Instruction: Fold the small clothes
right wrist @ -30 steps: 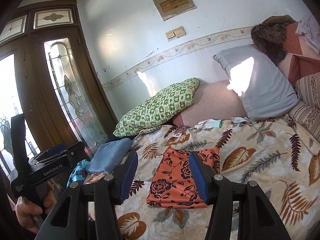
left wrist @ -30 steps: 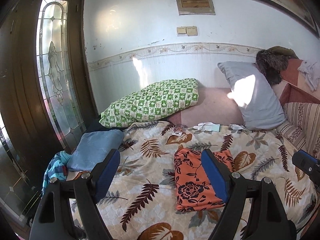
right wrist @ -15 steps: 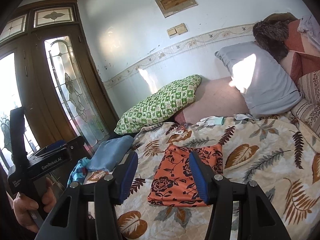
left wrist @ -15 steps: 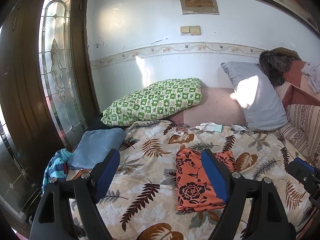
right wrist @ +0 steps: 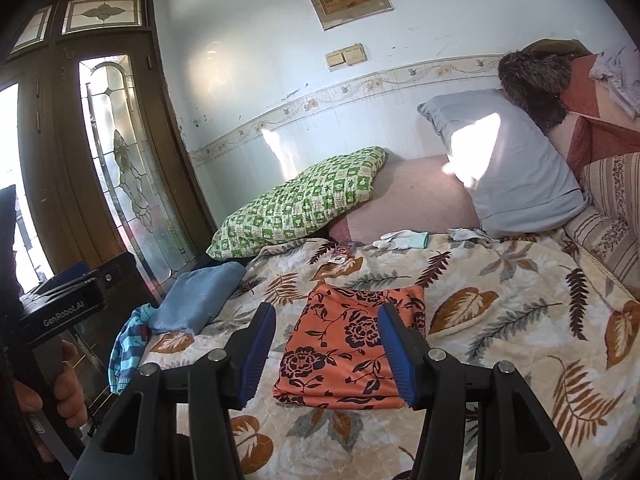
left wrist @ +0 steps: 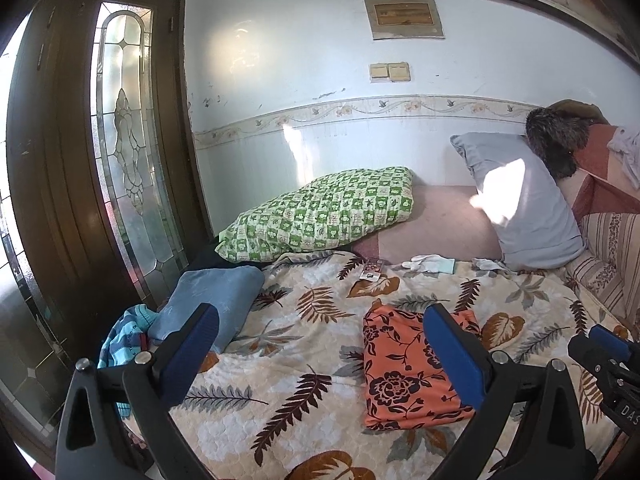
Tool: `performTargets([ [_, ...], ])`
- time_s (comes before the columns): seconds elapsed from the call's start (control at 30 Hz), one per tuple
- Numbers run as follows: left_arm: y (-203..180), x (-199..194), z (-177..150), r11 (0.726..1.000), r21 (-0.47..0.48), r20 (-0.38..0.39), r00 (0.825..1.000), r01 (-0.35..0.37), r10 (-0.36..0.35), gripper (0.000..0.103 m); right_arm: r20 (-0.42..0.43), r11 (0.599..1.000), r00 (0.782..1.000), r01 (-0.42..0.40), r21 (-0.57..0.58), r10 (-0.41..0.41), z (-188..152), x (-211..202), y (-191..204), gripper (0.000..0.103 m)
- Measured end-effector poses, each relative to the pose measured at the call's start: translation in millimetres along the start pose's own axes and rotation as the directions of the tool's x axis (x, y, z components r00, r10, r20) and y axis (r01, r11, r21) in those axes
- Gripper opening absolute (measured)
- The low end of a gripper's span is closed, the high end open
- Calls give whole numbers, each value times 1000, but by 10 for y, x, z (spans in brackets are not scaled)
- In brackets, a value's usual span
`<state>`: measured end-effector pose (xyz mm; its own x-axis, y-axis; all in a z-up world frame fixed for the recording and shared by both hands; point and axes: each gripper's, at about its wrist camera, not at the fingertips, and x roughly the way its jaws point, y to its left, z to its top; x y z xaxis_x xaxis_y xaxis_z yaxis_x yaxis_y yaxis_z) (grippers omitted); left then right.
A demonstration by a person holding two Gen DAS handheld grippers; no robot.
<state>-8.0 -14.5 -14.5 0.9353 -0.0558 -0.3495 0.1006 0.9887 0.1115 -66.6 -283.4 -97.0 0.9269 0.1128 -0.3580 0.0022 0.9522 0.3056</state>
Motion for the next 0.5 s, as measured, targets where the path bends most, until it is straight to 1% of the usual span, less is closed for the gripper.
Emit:
performTargets([
  [0.03, 3, -1, -4, 1000, -2, -1, 1000, -2, 2, 102, 0, 1000, 1000, 10, 2, -10, -6, 2, -5, 63],
  [0.07, 3, -8, -12, 1000, -2, -3, 1000, -5, 5, 102, 3, 1000, 1000, 18, 2, -18, 1, 0, -9, 65],
  [0.3, 41, 1, -28, 1000, -22, -14, 1000, 9, -9, 102, 8, 998, 999, 53, -38, -53, -15, 4, 74, 65],
  [0.5, 109, 34, -39, 999, -47, -25, 1000, 5, -7, 102, -4, 997, 998, 56, -49, -56, -65, 54, 123, 65],
])
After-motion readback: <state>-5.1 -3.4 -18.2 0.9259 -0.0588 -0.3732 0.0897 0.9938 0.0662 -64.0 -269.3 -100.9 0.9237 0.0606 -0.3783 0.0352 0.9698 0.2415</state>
